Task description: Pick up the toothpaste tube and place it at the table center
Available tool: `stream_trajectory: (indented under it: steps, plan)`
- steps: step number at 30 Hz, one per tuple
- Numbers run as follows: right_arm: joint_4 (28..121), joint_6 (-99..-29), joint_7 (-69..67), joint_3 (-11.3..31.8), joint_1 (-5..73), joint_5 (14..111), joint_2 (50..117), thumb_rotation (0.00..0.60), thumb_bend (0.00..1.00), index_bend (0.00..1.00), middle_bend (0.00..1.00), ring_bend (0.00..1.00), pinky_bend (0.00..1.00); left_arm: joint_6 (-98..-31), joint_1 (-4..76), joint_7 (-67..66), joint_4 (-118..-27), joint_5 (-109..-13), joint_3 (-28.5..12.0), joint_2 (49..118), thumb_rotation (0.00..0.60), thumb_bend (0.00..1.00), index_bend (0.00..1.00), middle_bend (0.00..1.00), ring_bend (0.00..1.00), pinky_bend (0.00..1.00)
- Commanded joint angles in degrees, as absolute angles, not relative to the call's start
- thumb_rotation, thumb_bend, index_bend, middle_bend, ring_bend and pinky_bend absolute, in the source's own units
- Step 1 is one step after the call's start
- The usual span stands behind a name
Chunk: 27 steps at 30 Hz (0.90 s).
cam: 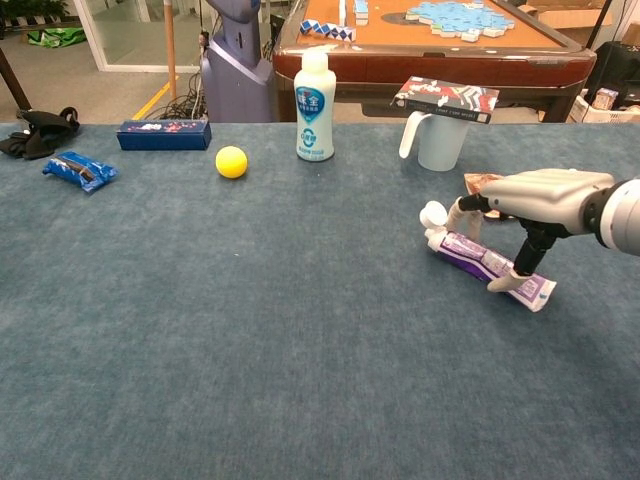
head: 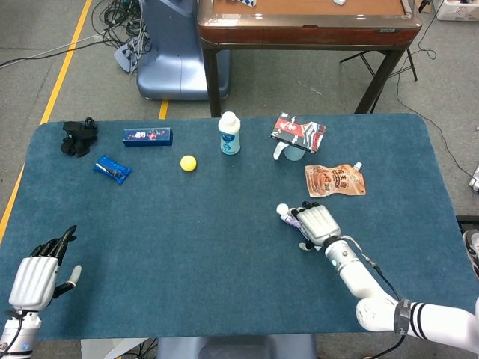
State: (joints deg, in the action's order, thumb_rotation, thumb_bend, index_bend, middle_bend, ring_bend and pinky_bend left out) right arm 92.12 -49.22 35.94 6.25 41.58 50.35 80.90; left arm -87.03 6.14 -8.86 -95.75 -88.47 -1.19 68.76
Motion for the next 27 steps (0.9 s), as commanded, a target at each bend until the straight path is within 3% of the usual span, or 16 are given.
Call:
stream_trajectory:
  steps: [1, 9, 27]
  plan:
    - [93.7, -49.2, 34.6, 5.3, 41.4, 52.0, 80.5, 0.6, 0.21, 0.23, 0.32, 0.16, 0.21, -86.9, 6.1, -8.8, -95.7, -88.4, -1.2, 68.8, 0.6, 0.36, 0.0, 0.24, 0.24, 0.28]
    - [96.5, -51.1, 33.6, 3.0, 40.6, 56.1, 78.3, 0.6, 0.22, 0.23, 0.32, 0.16, 0.21, -86.6, 6.2, -8.7, -95.8, -88.6, -1.2, 69.0, 0.6, 0.36, 0.0, 0.24, 0.24, 0.28]
    - [89.3, -52.8, 38.7, 4.1, 43.9, 48.5, 83.8, 0.6, 0.25, 0.25, 0.32, 0.17, 0.21, -87.0, 5.5, -7.7, -95.9, -88.6, -1.1, 68.5, 0.6, 0.36, 0.0, 0.24, 0.24, 0.28]
